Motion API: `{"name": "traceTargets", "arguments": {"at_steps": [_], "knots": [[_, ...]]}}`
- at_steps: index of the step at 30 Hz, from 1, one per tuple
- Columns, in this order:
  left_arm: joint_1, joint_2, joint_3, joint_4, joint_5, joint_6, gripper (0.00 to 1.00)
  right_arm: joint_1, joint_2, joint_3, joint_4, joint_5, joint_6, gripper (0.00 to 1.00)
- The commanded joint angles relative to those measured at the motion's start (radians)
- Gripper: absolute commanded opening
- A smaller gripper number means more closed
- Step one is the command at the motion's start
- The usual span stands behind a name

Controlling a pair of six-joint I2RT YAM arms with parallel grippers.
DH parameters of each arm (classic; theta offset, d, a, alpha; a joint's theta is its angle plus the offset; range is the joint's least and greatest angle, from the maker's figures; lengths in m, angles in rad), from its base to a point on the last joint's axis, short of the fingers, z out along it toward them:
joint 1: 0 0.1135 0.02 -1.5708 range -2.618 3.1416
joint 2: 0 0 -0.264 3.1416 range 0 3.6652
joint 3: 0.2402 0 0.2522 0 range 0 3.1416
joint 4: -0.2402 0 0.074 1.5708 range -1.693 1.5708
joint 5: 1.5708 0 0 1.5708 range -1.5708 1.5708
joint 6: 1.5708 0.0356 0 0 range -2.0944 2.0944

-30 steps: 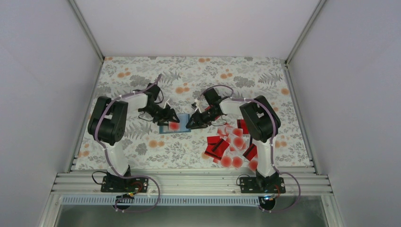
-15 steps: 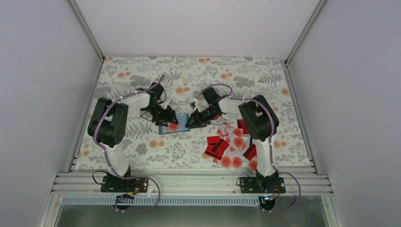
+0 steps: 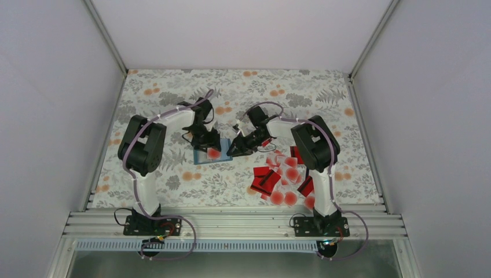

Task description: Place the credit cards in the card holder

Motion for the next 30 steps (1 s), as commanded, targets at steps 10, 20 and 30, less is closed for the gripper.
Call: {"name": "traceTargets", "arguments": {"at_steps": [10, 20, 30], "knots": [[-0.049, 0.028, 0.009, 0.012, 0.012, -0.106, 0.59, 0.005, 0.060, 0.056, -0.021, 0.068, -0.047, 0.37], [-0.034, -0.051, -0.089, 0.069, 0.026, -0.228, 0.62, 0.005, 0.063, 0.051, -0.013, 0.046, -0.042, 0.37], [-0.039, -0.054, -0.095, 0.126, 0.070, -0.381, 0.61, 0.005, 0.069, 0.040, 0.039, 0.004, -0.003, 0.37]]}}
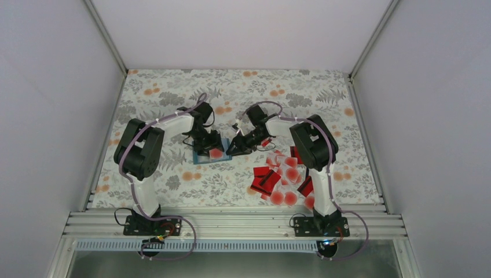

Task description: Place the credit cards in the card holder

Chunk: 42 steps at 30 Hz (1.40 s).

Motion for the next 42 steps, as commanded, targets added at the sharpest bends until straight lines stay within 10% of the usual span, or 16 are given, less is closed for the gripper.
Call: {"name": "traceTargets", "arguments": {"at_steps": [1, 24, 42], "knots": [[-0.010, 0.007, -0.003, 0.021, 0.029, -0.081, 0.61, 0.008, 0.044, 0.003, 0.077, 0.018, 0.024, 0.37], [-0.124, 0.185, 0.246, -0.116, -0.091, 0.054, 0.62, 0.004, 0.062, -0.010, 0.138, 0.013, 0.020, 0.36], [-0.107, 0.048, 0.166, -0.001, -0.203, 0.192, 0.72, -0.057, -0.149, -0.088, -0.024, 0.117, -0.040, 0.40]]}}
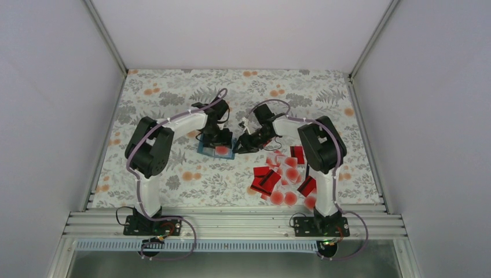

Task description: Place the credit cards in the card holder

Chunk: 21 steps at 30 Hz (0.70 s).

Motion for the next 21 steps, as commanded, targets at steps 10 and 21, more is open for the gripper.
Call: {"name": "traceTargets", "arguments": {"at_steps": [10, 21], "knots": [[0.030, -0.023, -0.009, 0.091, -0.001, 0.056, 0.68, -0.010, -0.161, -0.081, 0.024, 0.073, 0.049, 0.34], [0.033, 0.010, -0.015, 0.112, 0.006, 0.074, 0.59, -0.010, -0.118, -0.081, 0.155, 0.139, 0.158, 0.25]]}}
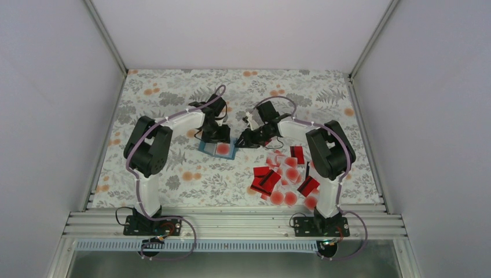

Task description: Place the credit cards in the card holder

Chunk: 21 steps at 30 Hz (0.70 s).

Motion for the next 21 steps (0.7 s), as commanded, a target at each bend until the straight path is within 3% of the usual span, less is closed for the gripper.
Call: {"name": "traceTargets", "arguments": {"at_steps": [1, 21], "knots": [[0.002, 0.013, -0.007, 0.012, 0.006, 0.020, 0.58, -0.003, 0.023, 0.001, 0.079, 0.034, 0.047, 0.25], [0.003, 0.010, -0.007, 0.013, 0.032, 0.026, 0.49, -0.018, 0.107, 0.025, 0.128, 0.054, 0.075, 0.25]]}}
